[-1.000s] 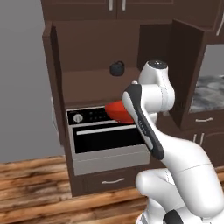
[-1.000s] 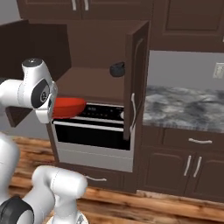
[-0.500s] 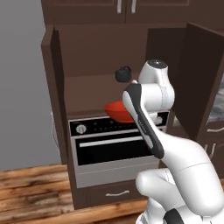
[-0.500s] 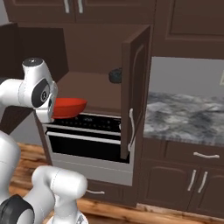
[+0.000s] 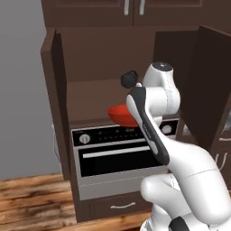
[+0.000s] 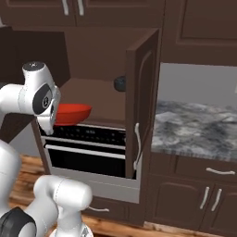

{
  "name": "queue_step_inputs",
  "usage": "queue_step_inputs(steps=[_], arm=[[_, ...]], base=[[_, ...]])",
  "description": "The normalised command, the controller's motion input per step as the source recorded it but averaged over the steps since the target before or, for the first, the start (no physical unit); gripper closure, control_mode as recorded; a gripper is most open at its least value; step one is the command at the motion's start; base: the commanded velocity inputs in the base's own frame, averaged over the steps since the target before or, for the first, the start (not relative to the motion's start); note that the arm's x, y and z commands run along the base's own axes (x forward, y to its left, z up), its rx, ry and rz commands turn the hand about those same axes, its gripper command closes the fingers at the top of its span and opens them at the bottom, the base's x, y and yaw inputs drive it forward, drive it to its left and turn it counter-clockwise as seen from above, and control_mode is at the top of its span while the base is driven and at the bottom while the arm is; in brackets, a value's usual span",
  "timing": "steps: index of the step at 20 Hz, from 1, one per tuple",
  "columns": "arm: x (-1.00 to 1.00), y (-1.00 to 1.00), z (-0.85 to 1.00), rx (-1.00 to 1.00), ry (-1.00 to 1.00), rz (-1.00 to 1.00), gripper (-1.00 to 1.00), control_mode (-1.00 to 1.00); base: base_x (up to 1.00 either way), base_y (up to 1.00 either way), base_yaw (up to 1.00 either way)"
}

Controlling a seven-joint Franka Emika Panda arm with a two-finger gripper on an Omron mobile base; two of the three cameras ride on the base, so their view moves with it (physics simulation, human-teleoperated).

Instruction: Pick the mug and place it in the sink. Pick the bowl and place it in the open cabinet and then close the cabinet.

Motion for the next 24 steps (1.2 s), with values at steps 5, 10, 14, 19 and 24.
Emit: queue_step_inputs(steps=[5,10,14,19,24], arm=[[0.0,0.0,0.0,0.0,0.0,0.0,1.0,1.0],[0.0,0.0,0.0,0.0,0.0,0.0,1.0,1.0],[0.0,0.0,0.0,0.0,0.0,0.0,1.0,1.0],[0.0,0.0,0.0,0.0,0.0,0.0,1.0,1.0],[0.0,0.0,0.0,0.0,0.0,0.0,1.0,1.0]], base=[[0.48,0.0,0.0],[0.36,0.0,0.0],[0.16,0.0,0.0],[0.27,0.0,0.0],[0.27,0.0,0.0]])
